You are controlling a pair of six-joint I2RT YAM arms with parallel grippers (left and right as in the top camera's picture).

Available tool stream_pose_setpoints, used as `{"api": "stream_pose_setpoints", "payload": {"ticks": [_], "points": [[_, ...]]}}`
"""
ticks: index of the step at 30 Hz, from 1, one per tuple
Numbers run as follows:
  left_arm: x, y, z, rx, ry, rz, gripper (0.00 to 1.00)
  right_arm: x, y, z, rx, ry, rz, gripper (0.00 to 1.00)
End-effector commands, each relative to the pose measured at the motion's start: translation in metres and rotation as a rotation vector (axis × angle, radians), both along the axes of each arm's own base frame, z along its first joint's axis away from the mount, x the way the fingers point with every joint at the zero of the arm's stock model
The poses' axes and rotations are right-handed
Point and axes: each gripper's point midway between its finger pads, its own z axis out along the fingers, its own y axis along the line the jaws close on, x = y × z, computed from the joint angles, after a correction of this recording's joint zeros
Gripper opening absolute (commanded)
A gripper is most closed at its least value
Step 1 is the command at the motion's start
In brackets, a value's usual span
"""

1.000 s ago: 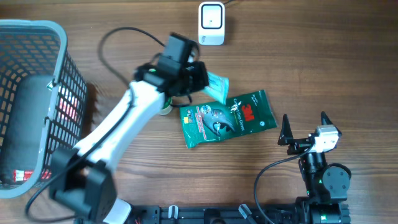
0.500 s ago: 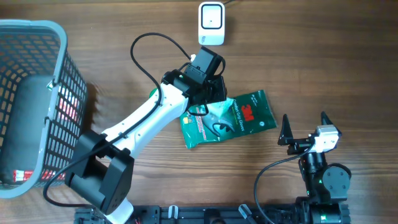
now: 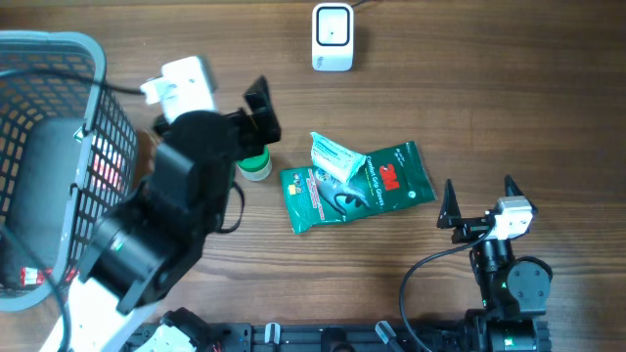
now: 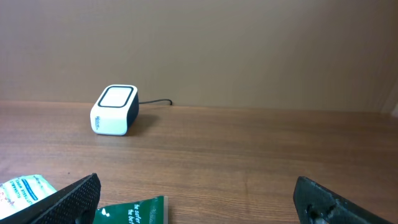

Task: Scan the item barcode
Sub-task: 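Lift the light-green packet out and drop it onto the glove pack, then reach the left gripper into the basket and grasp the Kleenex tissue pack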

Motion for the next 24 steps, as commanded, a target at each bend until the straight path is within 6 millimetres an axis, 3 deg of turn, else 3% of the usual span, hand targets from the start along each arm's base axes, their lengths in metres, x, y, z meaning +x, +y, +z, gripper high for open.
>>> {"api": "stream_pose_setpoints", "payload": {"ticks": [1, 11, 24], "points": [[-0.013, 0.045, 0.029, 0.052, -0.095, 0.155, 1.00, 0.000, -0.001, 0.001, -0.011, -0.008, -0.008, 1.00], [-0.014, 0.116, 0.046, 0.050, -0.151, 0.384, 1.00, 0.000, -0.001, 0.001, -0.011, -0.008, -0.008, 1.00], [-0.024, 0.190, 0.077, 0.056, -0.269, 0.636, 1.00, 0.000, -0.001, 0.001, -0.011, -0.008, -0.008, 1.00]]}}
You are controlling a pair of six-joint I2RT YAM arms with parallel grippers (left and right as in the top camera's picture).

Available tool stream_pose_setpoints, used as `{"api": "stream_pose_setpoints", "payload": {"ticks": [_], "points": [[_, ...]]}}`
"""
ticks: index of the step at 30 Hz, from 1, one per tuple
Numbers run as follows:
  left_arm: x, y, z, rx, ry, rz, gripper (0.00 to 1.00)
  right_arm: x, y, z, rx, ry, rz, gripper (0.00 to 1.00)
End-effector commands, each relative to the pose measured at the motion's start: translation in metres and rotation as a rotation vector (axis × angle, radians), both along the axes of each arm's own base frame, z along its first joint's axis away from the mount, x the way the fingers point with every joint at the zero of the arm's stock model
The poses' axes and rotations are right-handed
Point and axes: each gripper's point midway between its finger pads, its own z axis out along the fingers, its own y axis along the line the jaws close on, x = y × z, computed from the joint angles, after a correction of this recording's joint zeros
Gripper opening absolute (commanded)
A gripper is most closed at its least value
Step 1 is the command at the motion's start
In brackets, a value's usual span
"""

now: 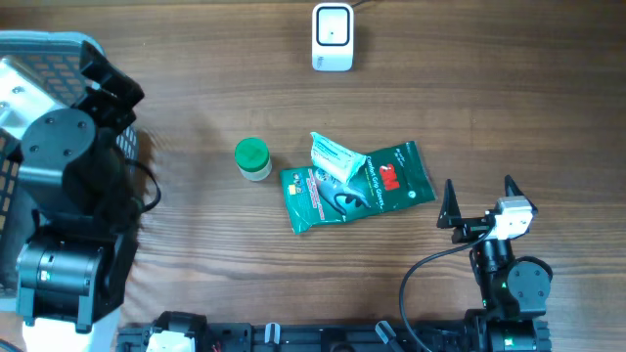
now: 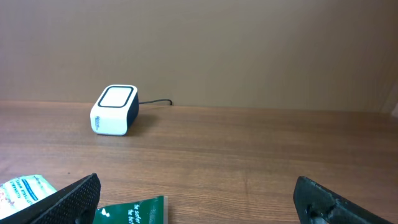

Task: Scan the item barcode
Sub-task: 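Reach the left gripper into the basket and grasp the Kleenex tissue pack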

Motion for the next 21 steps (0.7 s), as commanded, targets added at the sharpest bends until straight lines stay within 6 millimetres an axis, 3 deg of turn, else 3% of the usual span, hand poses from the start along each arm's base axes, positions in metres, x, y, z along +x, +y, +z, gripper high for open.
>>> {"api": "stream_pose_setpoints", "payload": {"ticks": [1, 6, 12, 15, 21], "points": [[-0.013, 0.018, 0.019, 0.023, -0.055, 0.066, 1.00, 0.000, -0.001, 0.001, -0.011, -0.008, -0.008, 1.00], [-0.031, 0.055, 0.023, 0.025, -0.071, 0.202, 1.00, 0.000, -0.001, 0.001, -0.011, -0.008, -0.008, 1.00], [-0.049, 0.104, 0.008, -0.004, -0.033, 0.393, 1.00, 0.000, -0.001, 0.001, -0.011, -0.008, -0.008, 1.00], [-0.040, 0.129, -0.028, -0.106, 0.037, 0.453, 1.00, 0.000, -0.001, 0.001, -0.011, -0.008, -0.008, 1.00], [0.013, 0.168, -0.129, -0.355, 0.264, 0.330, 1.00, 0.000, -0.001, 0.001, -0.011, -0.008, -0.008, 1.00]]}}
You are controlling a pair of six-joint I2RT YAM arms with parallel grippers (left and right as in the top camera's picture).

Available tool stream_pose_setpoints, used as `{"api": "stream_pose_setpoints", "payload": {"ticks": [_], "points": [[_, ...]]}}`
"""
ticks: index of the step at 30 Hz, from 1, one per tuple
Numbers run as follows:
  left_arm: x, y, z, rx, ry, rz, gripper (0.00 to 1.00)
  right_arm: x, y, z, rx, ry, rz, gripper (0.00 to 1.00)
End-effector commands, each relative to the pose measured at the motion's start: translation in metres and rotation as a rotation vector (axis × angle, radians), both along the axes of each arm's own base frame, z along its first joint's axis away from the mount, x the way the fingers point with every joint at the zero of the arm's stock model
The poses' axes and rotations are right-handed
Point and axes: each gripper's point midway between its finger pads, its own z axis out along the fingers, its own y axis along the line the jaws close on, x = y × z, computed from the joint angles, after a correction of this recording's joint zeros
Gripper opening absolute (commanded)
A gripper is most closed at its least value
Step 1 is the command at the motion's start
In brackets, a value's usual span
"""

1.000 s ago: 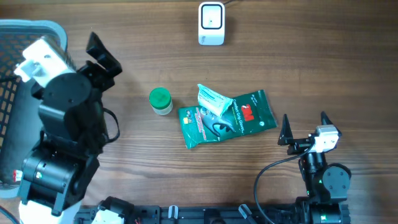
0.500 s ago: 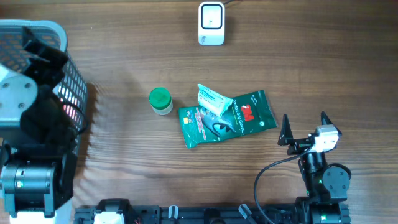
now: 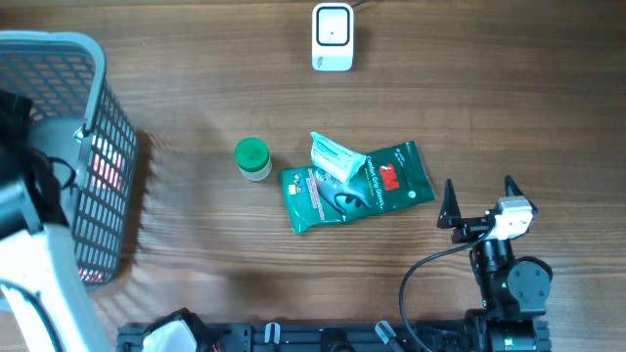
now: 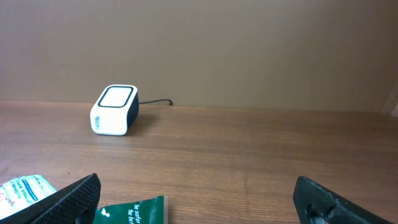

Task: Scan the item barcode
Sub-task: 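Reach the left gripper into the basket and grasp the Kleenex tissue pack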

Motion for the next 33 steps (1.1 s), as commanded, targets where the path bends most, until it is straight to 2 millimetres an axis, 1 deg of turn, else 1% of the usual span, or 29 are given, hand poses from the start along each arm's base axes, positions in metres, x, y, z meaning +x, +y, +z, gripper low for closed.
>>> {"api": "stream_pose_setpoints", "payload": {"ticks": [1, 2, 3, 4, 5, 7, 8, 10, 12, 15, 16, 18, 21, 24, 27, 28, 29, 30, 31, 32, 33], "points": [[0.030, 0.006, -0.051, -0.220, 0.010, -0.129, 1.00, 0.000, -0.001, 0.001, -0.012, -0.008, -0.008, 1.00], [0.034, 0.010, -0.074, -0.314, 0.017, -0.127, 1.00, 0.000, -0.001, 0.001, -0.011, -0.008, -0.008, 1.00], [0.033, 0.014, -0.095, -0.415, 0.012, -0.085, 1.00, 0.000, -0.001, 0.001, -0.011, -0.008, -0.008, 1.00], [0.033, 0.013, -0.112, -0.500, 0.007, -0.066, 1.00, 0.000, -0.001, 0.001, -0.011, -0.008, -0.008, 1.00], [0.036, 0.010, -0.124, -0.566, 0.006, -0.071, 1.00, 0.000, -0.001, 0.001, -0.011, -0.008, -0.008, 1.00], [0.043, -0.003, -0.147, -0.686, 0.028, -0.117, 1.00, 0.000, -0.001, 0.001, -0.011, -0.008, -0.008, 1.00], [0.044, -0.009, -0.164, -0.751, 0.060, -0.117, 1.00, 0.000, -0.001, 0.001, -0.011, -0.008, -0.008, 1.00], [0.047, -0.014, -0.191, -0.822, 0.115, -0.113, 1.00, 0.000, -0.001, 0.001, -0.011, -0.008, -0.008, 1.00], [0.054, -0.026, -0.222, -0.942, 0.153, -0.139, 1.00, 0.000, -0.001, 0.001, -0.011, -0.008, -0.008, 1.00], [0.055, -0.029, -0.256, -1.016, 0.210, -0.120, 1.00, 0.000, -0.001, 0.001, -0.011, -0.008, -0.008, 1.00], [0.054, -0.029, -0.265, -1.031, 0.226, -0.113, 1.00, 0.000, -0.001, 0.001, -0.011, -0.008, -0.008, 1.00], [0.053, -0.030, -0.277, -1.051, 0.250, -0.106, 1.00, 0.000, -0.001, 0.001, -0.011, -0.008, -0.008, 1.00], [0.055, -0.031, -0.285, -1.058, 0.264, -0.107, 1.00, 0.000, -0.001, 0.001, -0.011, -0.008, -0.008, 1.00], [0.060, -0.033, -0.288, -1.051, 0.268, -0.124, 1.00, 0.000, -0.001, 0.001, -0.011, -0.008, -0.008, 1.00], [0.069, -0.044, -0.287, -1.027, 0.290, -0.182, 1.00, 0.000, -0.001, 0.001, -0.011, -0.008, -0.008, 1.00], [0.072, -0.048, -0.287, -1.012, 0.301, -0.214, 0.96, 0.000, -0.001, 0.001, -0.011, -0.008, -0.008, 1.00], [0.077, -0.054, -0.287, -0.995, 0.316, -0.251, 0.80, 0.000, -0.001, 0.001, -0.012, -0.008, -0.008, 1.00], [0.078, -0.056, -0.287, -0.991, 0.322, -0.258, 0.71, 0.000, -0.001, 0.001, -0.011, -0.008, -0.008, 0.99], [0.078, -0.056, -0.287, -0.991, 0.323, -0.259, 0.60, 0.000, -0.001, 0.001, -0.011, -0.008, -0.008, 1.00], [0.077, -0.057, -0.287, -0.994, 0.327, -0.257, 0.50, 0.000, -0.001, 0.001, -0.011, -0.008, -0.008, 1.00], [0.075, -0.056, -0.287, -0.997, 0.330, -0.254, 0.42, 0.000, -0.001, 0.001, -0.011, -0.008, -0.008, 1.00]]}}
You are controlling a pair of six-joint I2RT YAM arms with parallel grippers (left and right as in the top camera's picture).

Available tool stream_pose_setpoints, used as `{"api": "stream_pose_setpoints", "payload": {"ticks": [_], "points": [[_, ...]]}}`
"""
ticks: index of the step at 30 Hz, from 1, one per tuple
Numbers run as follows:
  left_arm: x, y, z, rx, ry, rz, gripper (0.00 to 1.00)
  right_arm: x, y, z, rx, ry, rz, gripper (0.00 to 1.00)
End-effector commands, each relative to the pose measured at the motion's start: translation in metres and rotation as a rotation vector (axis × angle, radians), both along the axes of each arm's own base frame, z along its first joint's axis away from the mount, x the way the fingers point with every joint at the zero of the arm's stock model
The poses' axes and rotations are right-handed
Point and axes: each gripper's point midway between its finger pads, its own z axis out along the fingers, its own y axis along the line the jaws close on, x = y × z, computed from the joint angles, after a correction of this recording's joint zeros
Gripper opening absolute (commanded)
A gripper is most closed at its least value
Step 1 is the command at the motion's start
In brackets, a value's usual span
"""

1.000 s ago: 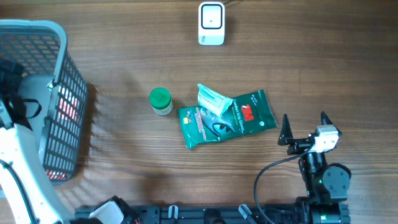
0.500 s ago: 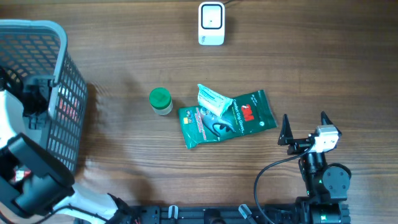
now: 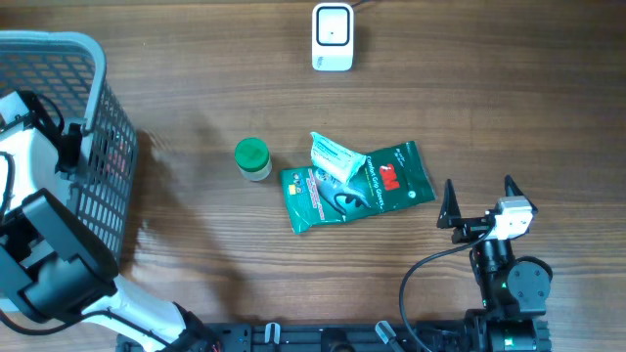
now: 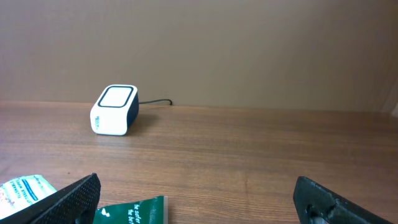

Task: Scan the item barcode
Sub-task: 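Reach the left gripper into the basket and grasp the Kleenex tissue pack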

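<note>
The white barcode scanner stands at the table's far edge. A green-capped small bottle stands upright left of the middle. Beside it lies a green 3M package with a white and teal pouch on top of it. My right gripper rests open just right of the package, with nothing between its fingers. My left gripper reaches down into the grey basket; its jaws are hidden among the mesh.
A grey mesh basket fills the left side, with something red showing through its wall. The scanner's cable runs off behind it. Bare wooden tabletop lies to the right of the scanner.
My left arm was almost out of view at the left edge; now its wrist and gripper are down inside the basket. The bottle, package, pouch and right arm have not moved.
First my left arm was over the green-capped bottle near the middle. Then it was back over the basket, and the bottle stood free on the table. It was later mostly out of view, and now it reaches into the basket. The right arm stayed still throughout.
</note>
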Motion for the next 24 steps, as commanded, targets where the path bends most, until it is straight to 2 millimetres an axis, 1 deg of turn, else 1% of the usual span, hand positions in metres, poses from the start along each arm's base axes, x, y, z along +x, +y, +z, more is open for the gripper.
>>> {"api": "stream_pose_setpoints", "payload": {"ticks": [1, 2, 3, 5, 6, 8, 10, 12, 13, 14, 15, 16, 17, 18, 20, 21, 22, 24], "points": [[-0.003, 0.000, -0.003, -0.016, 0.010, -0.013, 0.37, 0.000, -0.001, 0.001, -0.011, -0.008, -0.008, 1.00], [-0.005, 0.003, -0.002, -0.016, 0.010, -0.003, 0.33, 0.000, -0.001, 0.001, -0.011, -0.008, -0.008, 1.00], [-0.006, 0.005, 0.001, -0.014, 0.004, 0.004, 0.33, 0.000, -0.001, 0.001, -0.011, -0.008, -0.008, 1.00], [-0.008, 0.013, 0.022, 0.015, -0.042, 0.022, 0.33, 0.000, -0.001, 0.001, -0.012, -0.008, -0.008, 1.00], [-0.009, 0.017, 0.038, 0.038, -0.075, 0.033, 0.33, 0.000, -0.001, 0.001, -0.011, -0.008, -0.008, 1.00], [-0.013, 0.026, 0.088, 0.101, -0.158, 0.055, 0.32, 0.000, -0.001, 0.001, -0.011, -0.008, -0.008, 0.99], [-0.021, 0.028, 0.142, 0.166, -0.244, 0.071, 0.30, 0.000, -0.001, 0.001, -0.011, -0.008, -0.008, 1.00], [-0.031, 0.021, 0.193, 0.233, -0.335, 0.072, 0.30, 0.000, -0.001, 0.001, -0.011, -0.008, -0.008, 1.00], [-0.037, 0.013, 0.218, 0.261, -0.392, 0.065, 0.31, 0.000, -0.001, 0.001, -0.011, -0.008, -0.008, 1.00], [-0.042, 0.002, 0.242, 0.272, -0.461, 0.047, 0.30, 0.000, -0.001, 0.001, -0.011, -0.008, -0.008, 1.00], [-0.049, -0.015, 0.271, 0.280, -0.553, 0.017, 0.30, 0.000, -0.001, 0.001, -0.011, -0.008, -0.008, 1.00], [-0.054, -0.029, 0.289, 0.280, -0.613, -0.008, 0.30, 0.000, -0.001, 0.001, -0.011, -0.008, -0.008, 1.00], [-0.061, -0.051, 0.309, 0.274, -0.683, -0.057, 0.30, 0.000, -0.001, 0.001, -0.011, -0.008, -0.008, 1.00], [-0.066, -0.074, 0.322, 0.261, -0.732, -0.113, 0.30, 0.000, -0.001, 0.001, -0.011, -0.008, -0.008, 1.00], [-0.072, -0.113, 0.329, 0.231, -0.760, -0.212, 0.30, 0.000, -0.001, 0.001, -0.011, -0.008, -0.008, 1.00], [-0.073, -0.138, 0.328, 0.196, -0.762, -0.286, 0.30, 0.000, -0.001, 0.001, -0.011, -0.008, -0.008, 1.00], [-0.072, -0.158, 0.326, 0.164, -0.760, -0.350, 0.29, 0.000, -0.001, 0.001, -0.011, -0.008, -0.008, 1.00], [-0.066, -0.213, 0.313, 0.078, -0.730, -0.533, 0.28, 0.000, -0.001, 0.001, -0.012, -0.008, -0.008, 1.00]]}}
